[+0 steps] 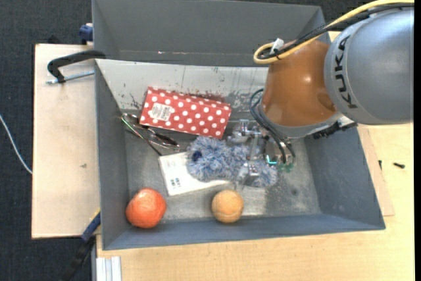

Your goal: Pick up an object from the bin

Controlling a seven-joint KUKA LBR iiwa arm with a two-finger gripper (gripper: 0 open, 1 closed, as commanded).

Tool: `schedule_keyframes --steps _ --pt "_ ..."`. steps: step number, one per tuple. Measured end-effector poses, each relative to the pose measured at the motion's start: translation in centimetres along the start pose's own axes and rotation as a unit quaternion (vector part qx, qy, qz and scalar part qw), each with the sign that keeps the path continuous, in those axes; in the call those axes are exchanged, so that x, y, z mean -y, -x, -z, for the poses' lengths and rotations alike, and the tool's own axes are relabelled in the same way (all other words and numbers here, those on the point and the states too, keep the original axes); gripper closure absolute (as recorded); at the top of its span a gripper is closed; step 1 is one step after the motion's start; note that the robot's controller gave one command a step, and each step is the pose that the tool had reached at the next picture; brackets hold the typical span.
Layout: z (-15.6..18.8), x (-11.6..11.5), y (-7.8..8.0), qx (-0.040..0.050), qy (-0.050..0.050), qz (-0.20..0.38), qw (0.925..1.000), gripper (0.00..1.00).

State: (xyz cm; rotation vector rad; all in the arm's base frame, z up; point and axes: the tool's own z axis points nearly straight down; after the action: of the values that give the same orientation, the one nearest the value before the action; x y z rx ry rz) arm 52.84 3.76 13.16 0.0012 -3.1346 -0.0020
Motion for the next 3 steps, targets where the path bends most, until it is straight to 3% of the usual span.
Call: schedule_keyframes --steps 1,2,3 --pt "0.4 0.0 0.2 0.0039 0.000 0.000 1.0000 0.00" --pt "-4.1 1.6 1.4 0.0052 0.001 -0.038 0.9993 0.00" --pt "-6.0 2.0 2.7 0.0040 0.000 -0.048 0.9988 0.00"
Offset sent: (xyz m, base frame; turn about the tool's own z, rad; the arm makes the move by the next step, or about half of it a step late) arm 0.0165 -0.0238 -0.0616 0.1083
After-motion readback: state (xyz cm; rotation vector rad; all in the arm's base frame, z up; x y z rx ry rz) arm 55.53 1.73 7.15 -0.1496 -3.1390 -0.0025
